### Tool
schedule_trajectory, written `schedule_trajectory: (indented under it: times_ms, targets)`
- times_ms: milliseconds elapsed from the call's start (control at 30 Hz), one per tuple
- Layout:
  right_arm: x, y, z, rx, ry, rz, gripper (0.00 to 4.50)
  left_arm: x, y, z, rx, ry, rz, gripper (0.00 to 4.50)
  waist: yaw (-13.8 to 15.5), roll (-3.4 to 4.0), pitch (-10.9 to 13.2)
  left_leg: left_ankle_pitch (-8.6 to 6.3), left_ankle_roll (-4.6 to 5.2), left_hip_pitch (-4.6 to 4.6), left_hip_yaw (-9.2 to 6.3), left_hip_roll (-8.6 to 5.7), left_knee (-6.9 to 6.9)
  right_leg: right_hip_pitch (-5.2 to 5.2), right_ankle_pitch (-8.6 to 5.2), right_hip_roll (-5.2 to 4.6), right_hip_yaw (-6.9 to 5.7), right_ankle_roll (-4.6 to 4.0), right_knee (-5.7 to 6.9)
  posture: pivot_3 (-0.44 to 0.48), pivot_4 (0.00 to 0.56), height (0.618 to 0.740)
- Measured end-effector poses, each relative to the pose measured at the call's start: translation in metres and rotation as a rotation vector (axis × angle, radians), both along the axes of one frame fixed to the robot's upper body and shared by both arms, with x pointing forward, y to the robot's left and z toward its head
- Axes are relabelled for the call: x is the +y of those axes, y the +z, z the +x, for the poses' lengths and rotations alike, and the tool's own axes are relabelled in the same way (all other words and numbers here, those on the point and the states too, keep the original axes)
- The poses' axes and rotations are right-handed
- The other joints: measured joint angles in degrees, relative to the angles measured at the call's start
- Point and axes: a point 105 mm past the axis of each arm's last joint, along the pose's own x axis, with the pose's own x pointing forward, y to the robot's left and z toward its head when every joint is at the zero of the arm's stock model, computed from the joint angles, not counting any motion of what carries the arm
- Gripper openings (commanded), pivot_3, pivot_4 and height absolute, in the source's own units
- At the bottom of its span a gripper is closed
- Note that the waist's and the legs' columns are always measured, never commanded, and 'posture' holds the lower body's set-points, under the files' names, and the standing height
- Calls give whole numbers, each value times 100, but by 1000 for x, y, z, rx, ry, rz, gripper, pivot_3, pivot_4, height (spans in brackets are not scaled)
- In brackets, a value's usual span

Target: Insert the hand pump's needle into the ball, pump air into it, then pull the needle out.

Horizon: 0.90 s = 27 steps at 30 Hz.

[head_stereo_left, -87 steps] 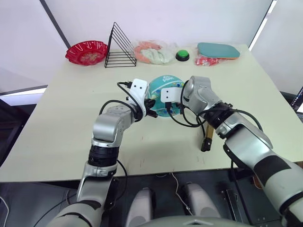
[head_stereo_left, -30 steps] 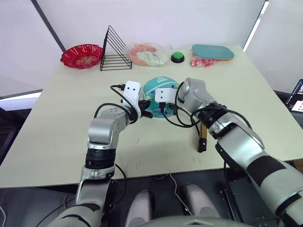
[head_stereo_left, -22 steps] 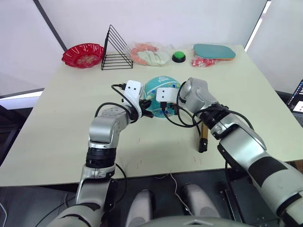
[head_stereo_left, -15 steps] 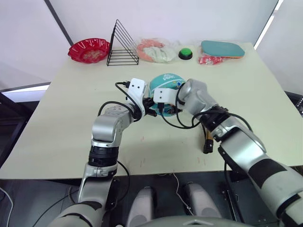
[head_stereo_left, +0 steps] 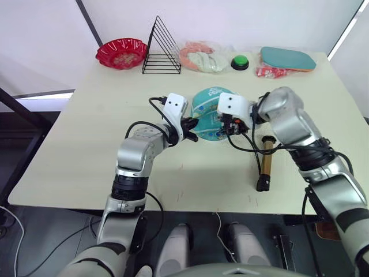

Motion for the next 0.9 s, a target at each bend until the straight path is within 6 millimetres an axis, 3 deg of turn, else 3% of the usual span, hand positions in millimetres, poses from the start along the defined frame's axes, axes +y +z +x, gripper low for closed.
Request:
schedule_trajectory:
  times_ms: [167,367,600,900]
  targets:
    - [-14,6,-3,24,-55,83,2051,0,0,-1,3,-2,-4,0,-2,-1,1,2,-1,0,1,1,3,2,0,2,-1,0,0,0,150,740]
    - [-17,3,1,-2,-67,112,2051,0,0,-1,4,-3,-3,0,1,-2,1,2,-1,-1,4,1,3,2,1,2,1,-1,0,0,150,740]
    - [-17,-20,12,24,-73,117,2051,-1,2,-3,9,2,-1,0,-1,-2,2,2,-1,-2,5,1,3,1,1,4,1,-2,1,0,150,740]
    - [-13,-32,18,50,-104,145,2051,-2,2,-4,17,1,-4,0,-3,-3,3,2,-1,-3,6,1,3,1,2,4,3,-3,2,0,150,740]
